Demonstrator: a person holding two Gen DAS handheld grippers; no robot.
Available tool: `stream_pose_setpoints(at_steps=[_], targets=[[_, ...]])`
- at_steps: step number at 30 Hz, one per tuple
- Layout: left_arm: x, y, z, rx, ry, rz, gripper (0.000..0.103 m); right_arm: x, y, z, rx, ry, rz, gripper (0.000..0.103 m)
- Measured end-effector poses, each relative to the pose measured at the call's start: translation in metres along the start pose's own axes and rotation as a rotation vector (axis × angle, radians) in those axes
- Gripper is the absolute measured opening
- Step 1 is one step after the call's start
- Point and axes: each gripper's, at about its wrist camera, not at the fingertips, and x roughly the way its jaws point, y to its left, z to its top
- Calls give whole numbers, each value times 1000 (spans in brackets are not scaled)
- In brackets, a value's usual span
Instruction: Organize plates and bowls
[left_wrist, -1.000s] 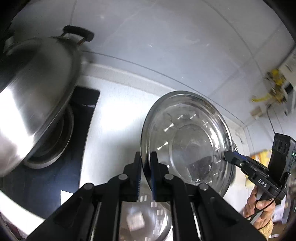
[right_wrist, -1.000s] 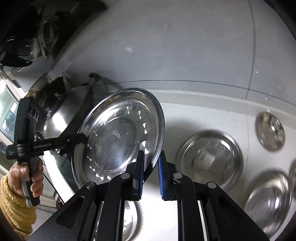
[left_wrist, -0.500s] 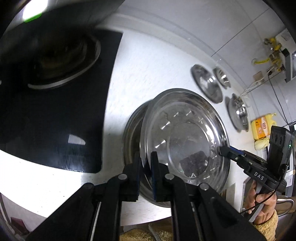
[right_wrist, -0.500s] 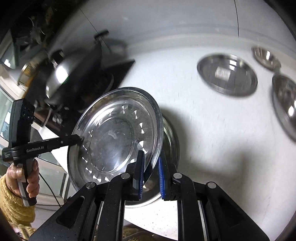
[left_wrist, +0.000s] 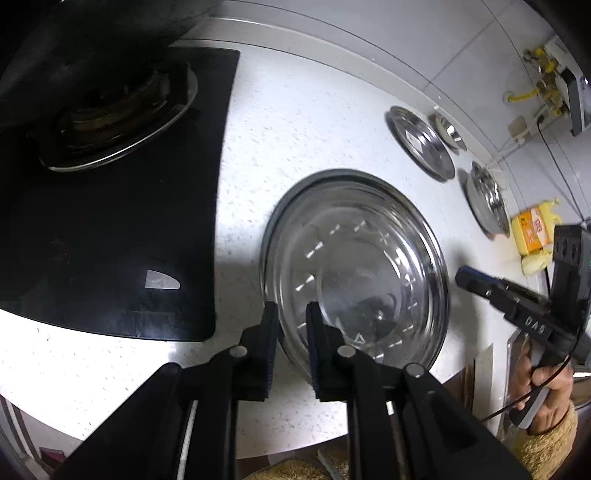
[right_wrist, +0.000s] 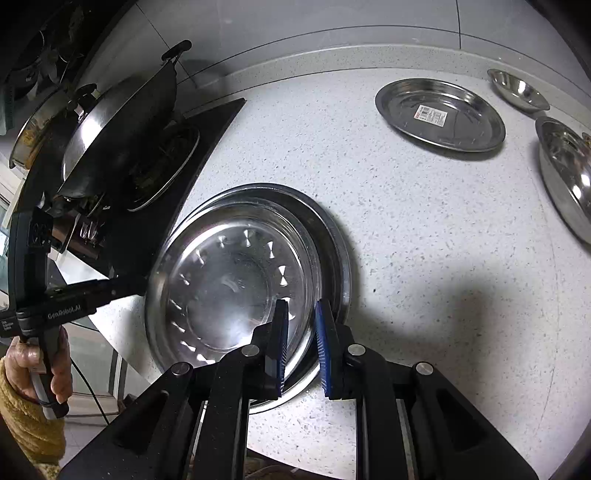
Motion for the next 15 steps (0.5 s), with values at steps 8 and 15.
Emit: stream_pose_setpoints(at_steps=[8,15], targets=[[-16,-8,2,19,-51,8,17,-15,1,-1,1,-32,22,15],[-22,-21,17,-15,-49,-49,30,-30,-18,4,21,-55,25,27]])
